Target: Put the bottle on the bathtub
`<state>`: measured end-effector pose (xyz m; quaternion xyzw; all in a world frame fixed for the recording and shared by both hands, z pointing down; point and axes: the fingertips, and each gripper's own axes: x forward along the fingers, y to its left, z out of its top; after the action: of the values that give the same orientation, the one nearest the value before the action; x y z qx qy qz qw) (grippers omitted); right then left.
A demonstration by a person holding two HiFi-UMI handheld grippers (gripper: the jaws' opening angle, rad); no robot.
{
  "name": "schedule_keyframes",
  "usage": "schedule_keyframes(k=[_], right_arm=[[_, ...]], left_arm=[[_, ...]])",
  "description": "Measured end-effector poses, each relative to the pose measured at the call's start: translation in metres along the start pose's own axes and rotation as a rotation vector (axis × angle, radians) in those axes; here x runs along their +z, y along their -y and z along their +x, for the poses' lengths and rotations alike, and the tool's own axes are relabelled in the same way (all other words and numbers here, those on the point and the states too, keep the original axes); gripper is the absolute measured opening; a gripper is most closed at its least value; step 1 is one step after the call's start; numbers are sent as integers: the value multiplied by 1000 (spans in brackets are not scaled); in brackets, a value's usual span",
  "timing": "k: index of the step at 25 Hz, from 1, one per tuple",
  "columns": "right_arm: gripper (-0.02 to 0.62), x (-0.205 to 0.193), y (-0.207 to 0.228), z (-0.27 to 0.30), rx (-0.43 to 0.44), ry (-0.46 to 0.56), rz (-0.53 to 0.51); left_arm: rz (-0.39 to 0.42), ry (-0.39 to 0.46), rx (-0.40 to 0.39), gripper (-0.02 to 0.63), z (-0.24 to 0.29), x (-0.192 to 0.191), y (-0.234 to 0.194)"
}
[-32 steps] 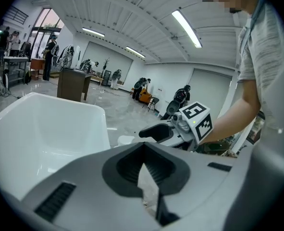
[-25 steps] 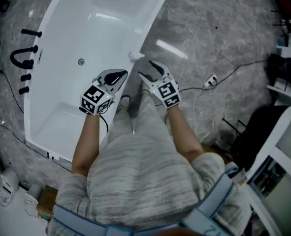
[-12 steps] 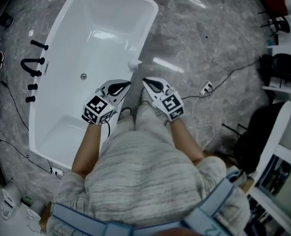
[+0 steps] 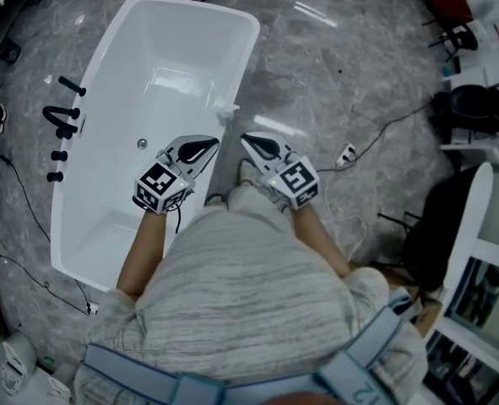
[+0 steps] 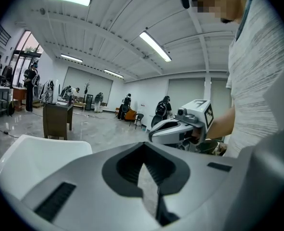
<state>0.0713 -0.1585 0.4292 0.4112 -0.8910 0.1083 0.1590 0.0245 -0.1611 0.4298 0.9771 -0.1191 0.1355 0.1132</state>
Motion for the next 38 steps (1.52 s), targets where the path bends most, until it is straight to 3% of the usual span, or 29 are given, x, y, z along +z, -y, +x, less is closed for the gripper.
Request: schedule_keyframes(k=[12,15,27,38], right_arm=[[3,36,-21,-40,-82,106,-9],[3,44,-29,-40,-54,114,-62],[3,57,-64,-22,47,111,-83],[3,56,-63,-16,33,124,-68]], left_arm=[[74,63,1,5,-45,18,22],[73,71,3,3,-51,18,24],[78,81,1,3,-54,12,28],[80,99,-15,3,-48,15,30]])
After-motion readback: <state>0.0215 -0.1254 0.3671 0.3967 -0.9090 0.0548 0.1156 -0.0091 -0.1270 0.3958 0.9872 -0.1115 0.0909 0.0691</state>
